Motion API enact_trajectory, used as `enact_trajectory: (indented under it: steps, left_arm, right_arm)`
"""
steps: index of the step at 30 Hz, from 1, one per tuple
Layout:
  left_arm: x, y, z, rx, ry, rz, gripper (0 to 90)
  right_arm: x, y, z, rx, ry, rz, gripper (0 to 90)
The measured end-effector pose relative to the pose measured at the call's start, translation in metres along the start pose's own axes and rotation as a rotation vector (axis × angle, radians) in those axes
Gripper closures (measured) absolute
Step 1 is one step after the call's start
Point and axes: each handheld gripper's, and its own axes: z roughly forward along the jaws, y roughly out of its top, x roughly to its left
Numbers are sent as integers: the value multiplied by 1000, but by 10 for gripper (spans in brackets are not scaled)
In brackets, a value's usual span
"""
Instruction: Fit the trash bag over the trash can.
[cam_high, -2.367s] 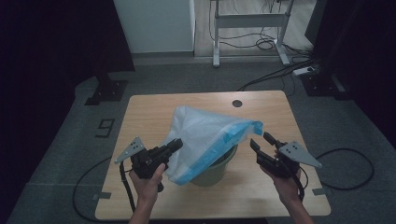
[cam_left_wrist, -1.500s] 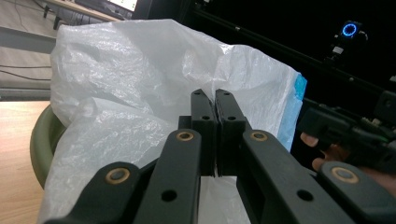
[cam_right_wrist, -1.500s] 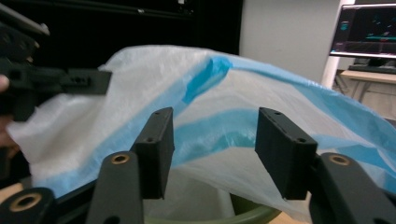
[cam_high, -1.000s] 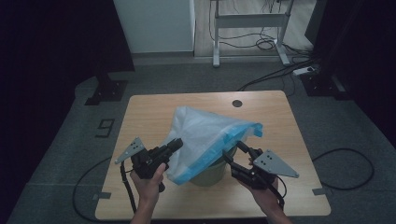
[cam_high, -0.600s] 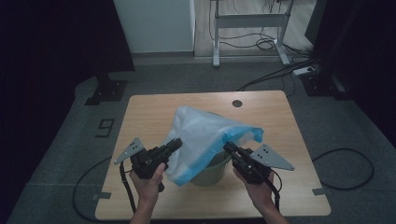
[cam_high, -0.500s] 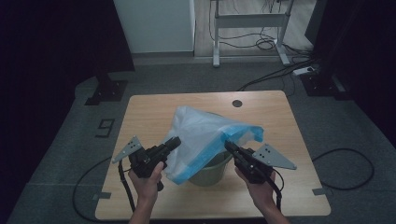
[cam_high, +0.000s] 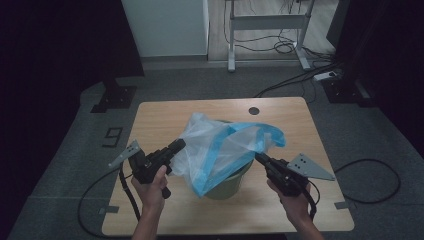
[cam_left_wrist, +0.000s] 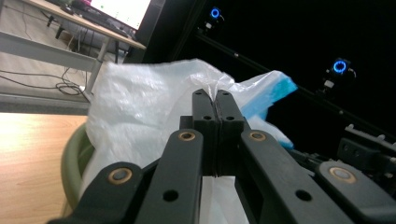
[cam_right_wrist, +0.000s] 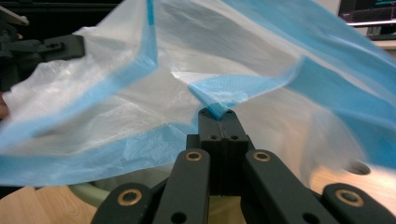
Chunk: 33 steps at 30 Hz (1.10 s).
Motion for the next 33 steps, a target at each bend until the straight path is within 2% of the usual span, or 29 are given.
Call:
enact_trajectory:
  steps: [2, 3, 4, 6, 7, 12, 18, 19, 20, 22, 23, 24, 27, 28, 33]
  left_arm:
    - [2, 2, 0, -5, 8, -1, 892]
    - [4, 3, 0, -7, 14, -1, 892]
    - [5, 4, 0, -10, 20, -3, 892]
    - [9, 6, 0, -15, 32, -7, 893]
    - [11, 7, 0, -13, 39, -3, 893]
    - [13, 3, -4, -18, 29, -4, 892]
    - [12, -16, -20, -2, 14, 6, 891]
    - [11, -23, -29, 6, 8, 8, 891]
    - [11, -23, -29, 6, 8, 8, 890]
    - [11, -31, -37, 19, 7, 10, 889]
    - [12, -35, -40, 24, 6, 6, 889]
    - [13, -43, -48, 35, 7, 2, 889]
    - [16, -51, -54, 44, 10, -6, 888]
    - [18, -54, -56, 46, 14, -13, 888]
    - [25, -67, -61, 75, 27, -20, 888]
  right_arm:
    - [-7, 2, -2, 2, -15, 0, 890]
    - [-15, 4, -2, 12, -38, -10, 890]
    - [-15, 4, -2, 12, -38, -10, 890]
    - [-22, 8, 2, 33, -77, -38, 890]
    - [-31, 13, 5, 40, -97, -32, 890]
    - [-41, 19, 4, 26, -117, -19, 890]
    - [-36, 4, -11, 29, -84, 0, 889]
    - [-31, -5, -18, 38, -56, 2, 889]
    - [-31, -5, -18, 38, -56, 2, 889]
    - [-23, -18, -27, 57, -11, 17, 889]
    - [-23, -18, -27, 57, -11, 17, 889]
    - [-17, -27, -31, 76, 15, 20, 890]
    - [-13, -34, -33, 95, 26, 9, 889]
    - [-12, -41, -33, 116, 29, 7, 890]
    - [-12, -55, -27, 158, 37, 24, 890]
